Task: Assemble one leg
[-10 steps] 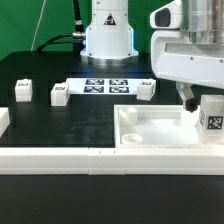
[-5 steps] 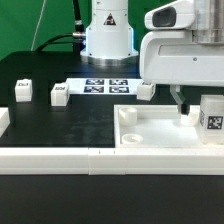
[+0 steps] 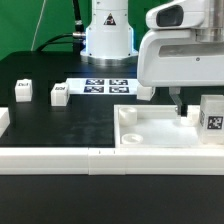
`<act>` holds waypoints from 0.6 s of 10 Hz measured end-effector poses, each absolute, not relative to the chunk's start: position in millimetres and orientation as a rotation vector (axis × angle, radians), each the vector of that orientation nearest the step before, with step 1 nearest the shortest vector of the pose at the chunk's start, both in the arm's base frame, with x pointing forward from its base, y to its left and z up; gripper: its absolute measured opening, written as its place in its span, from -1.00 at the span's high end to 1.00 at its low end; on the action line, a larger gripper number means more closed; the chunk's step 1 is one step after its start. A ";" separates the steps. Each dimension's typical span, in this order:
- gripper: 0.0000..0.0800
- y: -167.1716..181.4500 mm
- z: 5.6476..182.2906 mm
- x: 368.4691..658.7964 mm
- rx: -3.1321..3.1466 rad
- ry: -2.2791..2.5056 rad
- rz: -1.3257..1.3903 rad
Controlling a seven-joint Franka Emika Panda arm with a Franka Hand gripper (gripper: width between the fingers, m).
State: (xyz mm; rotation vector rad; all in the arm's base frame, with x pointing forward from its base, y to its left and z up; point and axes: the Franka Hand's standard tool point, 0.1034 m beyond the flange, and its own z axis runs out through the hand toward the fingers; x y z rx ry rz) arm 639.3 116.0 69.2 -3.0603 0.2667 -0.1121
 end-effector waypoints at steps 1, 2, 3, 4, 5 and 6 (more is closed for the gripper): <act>-0.40 115.9 69.1 639.3 -3.060 0.267 -0.112; 0.08 115.9 69.0 639.2 -3.056 0.302 -0.110; 0.28 115.9 68.9 639.2 -3.052 0.337 -0.109; 0.28 115.7 68.9 639.3 -3.052 0.335 -0.109; 0.28 115.8 68.8 639.3 -3.044 0.377 -0.108; 0.28 115.3 68.8 639.5 -3.016 0.540 -0.103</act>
Offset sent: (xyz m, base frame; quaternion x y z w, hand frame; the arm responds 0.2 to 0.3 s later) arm 0.0000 0.0000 0.0000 0.0000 0.0000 0.0000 1.0000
